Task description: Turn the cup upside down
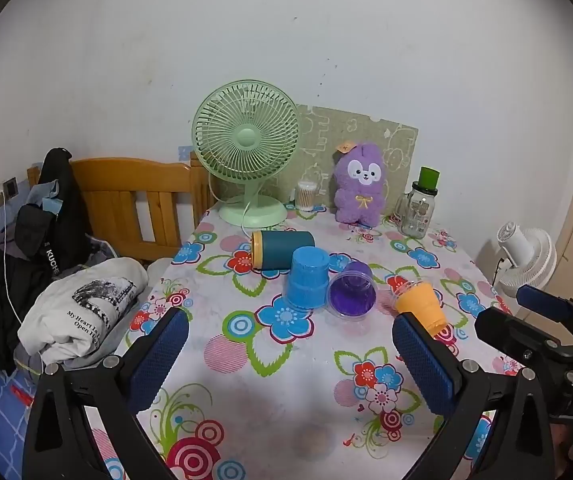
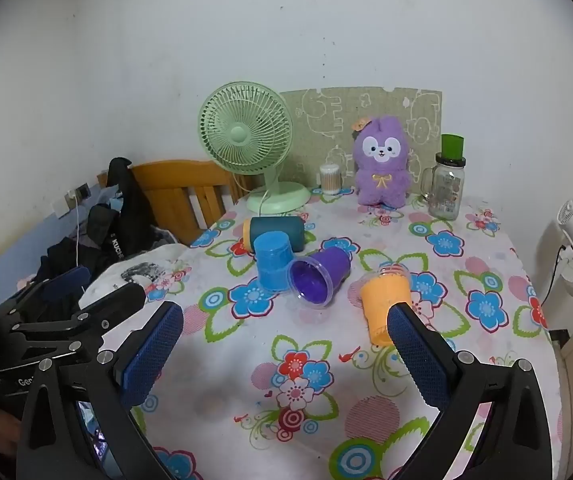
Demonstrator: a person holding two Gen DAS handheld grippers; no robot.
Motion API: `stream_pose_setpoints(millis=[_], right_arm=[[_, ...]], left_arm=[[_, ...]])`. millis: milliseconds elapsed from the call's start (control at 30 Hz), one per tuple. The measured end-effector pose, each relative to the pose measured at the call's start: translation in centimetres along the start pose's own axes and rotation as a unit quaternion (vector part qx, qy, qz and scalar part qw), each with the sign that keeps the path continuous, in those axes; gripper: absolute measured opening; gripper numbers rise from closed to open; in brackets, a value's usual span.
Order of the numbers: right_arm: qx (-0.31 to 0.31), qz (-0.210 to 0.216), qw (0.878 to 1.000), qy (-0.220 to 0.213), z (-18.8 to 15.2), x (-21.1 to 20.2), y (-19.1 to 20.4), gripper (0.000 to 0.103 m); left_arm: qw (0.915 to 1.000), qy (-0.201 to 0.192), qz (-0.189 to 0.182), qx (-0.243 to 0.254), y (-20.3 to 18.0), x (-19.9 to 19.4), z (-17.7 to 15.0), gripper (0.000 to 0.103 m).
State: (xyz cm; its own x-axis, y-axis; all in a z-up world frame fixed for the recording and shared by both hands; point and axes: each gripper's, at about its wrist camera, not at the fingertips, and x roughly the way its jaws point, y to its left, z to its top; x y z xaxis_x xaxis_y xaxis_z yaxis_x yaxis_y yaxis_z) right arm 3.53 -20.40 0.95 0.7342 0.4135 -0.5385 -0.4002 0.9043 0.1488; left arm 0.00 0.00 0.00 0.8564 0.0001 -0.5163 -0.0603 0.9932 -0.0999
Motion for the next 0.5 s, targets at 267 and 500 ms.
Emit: stream_pose_setpoints(millis=[267,500], right_arm=[[-0.002,-0.001,1.0,0.001,-0.07,-0.18,-0.03,0.103],[-0.002,0.004,1.0,0.0,-0.06,-0.21,-0.25,0.103]], left_arm=[[1.0,-0.003,-0.001,-0.002,0.02,-0.1,0.02,0.103],[1.0,-0.003,0.0,-0.003,0.08,-0.52,0.11,0.103]])
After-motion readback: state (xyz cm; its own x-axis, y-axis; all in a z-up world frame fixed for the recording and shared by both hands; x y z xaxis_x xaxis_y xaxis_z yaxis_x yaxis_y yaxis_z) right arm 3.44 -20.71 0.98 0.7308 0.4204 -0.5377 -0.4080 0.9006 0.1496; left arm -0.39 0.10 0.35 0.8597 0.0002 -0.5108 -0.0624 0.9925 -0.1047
